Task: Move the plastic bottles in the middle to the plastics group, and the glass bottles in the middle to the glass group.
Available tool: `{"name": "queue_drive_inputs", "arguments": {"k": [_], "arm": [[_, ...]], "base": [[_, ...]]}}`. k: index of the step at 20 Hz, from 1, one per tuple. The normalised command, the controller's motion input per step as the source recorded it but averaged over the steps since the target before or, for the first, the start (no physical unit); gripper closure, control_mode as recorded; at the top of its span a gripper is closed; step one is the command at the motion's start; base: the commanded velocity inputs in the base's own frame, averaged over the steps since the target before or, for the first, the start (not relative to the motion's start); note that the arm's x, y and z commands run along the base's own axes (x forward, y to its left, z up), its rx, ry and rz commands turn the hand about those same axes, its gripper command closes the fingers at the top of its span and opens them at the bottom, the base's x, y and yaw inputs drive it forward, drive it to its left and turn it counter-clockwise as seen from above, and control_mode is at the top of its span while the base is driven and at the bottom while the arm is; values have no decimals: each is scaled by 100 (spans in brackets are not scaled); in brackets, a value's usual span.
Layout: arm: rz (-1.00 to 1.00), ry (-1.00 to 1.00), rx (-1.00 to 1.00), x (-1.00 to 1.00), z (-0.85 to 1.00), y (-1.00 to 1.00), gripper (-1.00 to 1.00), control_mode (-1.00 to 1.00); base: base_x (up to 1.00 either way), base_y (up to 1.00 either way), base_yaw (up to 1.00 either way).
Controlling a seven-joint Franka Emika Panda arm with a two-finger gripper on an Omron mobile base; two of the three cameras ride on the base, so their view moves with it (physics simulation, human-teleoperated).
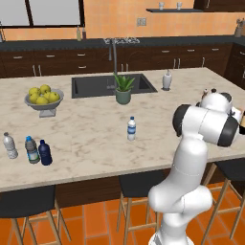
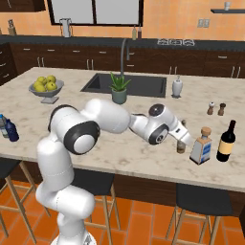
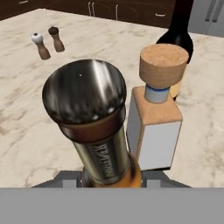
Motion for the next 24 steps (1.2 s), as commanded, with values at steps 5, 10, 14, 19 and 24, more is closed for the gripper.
{"name": "queue_drive_inputs", "arguments": {"k": [5,10,14,19,24], "arm": [[0,0,0,2,-26,0,100,-100],[0,0,0,0,-47,0,100,-100],[0,0,0,0,-33,0,100,-100],[0,0,0,0,-27,0,100,-100],[0,0,0,1,-7,-6,100,-100]], "base": [[0,0,0],[0,0,0],[0,0,0],[0,0,0],[0,0,0]]}}
